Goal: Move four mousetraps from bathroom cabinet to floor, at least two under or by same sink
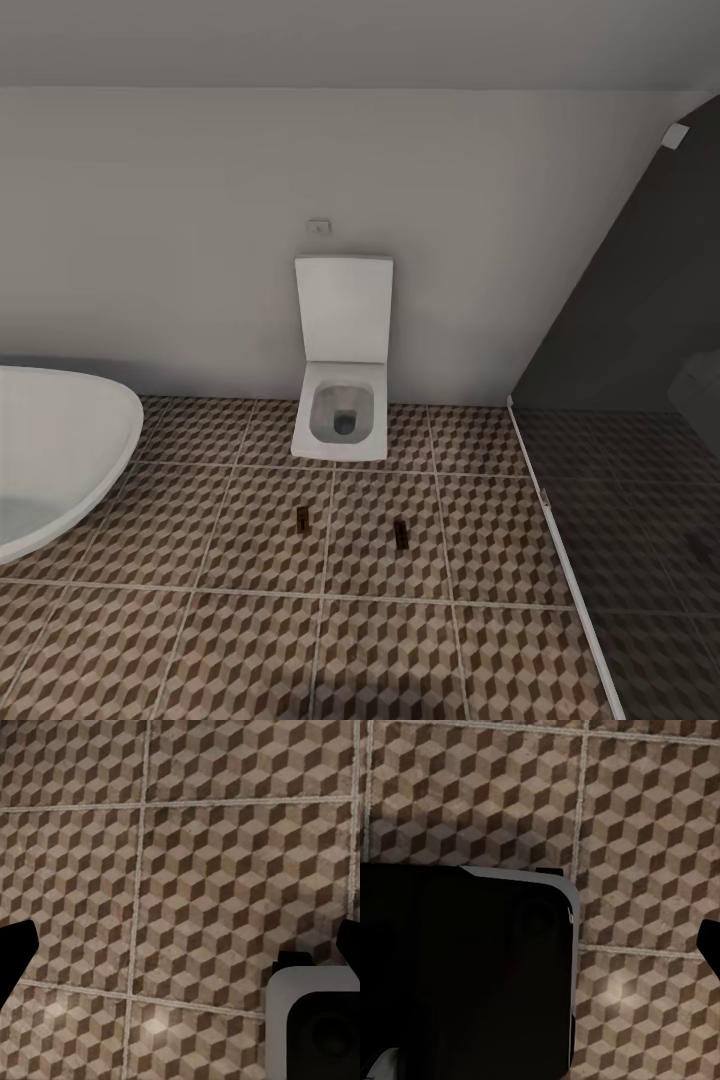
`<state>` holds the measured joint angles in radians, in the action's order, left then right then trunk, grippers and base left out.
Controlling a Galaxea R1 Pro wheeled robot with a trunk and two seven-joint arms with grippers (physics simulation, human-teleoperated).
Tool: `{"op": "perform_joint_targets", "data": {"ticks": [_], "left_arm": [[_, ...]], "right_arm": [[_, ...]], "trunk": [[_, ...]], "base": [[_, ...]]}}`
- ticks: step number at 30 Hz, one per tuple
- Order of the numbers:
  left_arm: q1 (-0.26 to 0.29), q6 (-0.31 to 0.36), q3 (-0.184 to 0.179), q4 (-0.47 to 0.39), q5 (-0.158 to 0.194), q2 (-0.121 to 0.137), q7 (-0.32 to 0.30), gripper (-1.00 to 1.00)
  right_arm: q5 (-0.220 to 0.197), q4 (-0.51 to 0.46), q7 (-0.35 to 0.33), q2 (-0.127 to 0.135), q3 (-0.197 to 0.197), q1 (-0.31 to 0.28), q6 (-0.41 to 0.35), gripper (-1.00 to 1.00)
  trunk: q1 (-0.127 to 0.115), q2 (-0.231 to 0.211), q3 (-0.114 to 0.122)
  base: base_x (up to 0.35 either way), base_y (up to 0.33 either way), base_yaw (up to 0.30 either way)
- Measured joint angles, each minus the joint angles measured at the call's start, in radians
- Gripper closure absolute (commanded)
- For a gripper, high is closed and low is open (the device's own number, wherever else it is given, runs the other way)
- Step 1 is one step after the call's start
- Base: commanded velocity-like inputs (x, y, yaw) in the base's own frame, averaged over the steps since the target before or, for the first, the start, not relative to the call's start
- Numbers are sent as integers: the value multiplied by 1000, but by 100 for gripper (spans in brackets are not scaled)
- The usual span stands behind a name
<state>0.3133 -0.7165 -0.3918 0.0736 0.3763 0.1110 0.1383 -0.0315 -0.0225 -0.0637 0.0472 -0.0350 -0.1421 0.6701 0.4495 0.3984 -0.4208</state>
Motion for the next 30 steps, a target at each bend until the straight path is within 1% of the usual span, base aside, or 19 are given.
{"op": "perform_joint_targets", "data": {"ticks": [30], "left_arm": [[0,0,0,0,0,0,0,-100]], "right_arm": [[0,0,0,0,0,0,0,-100]], "trunk": [[0,0,0]], "base": [[0,0,0]]}}
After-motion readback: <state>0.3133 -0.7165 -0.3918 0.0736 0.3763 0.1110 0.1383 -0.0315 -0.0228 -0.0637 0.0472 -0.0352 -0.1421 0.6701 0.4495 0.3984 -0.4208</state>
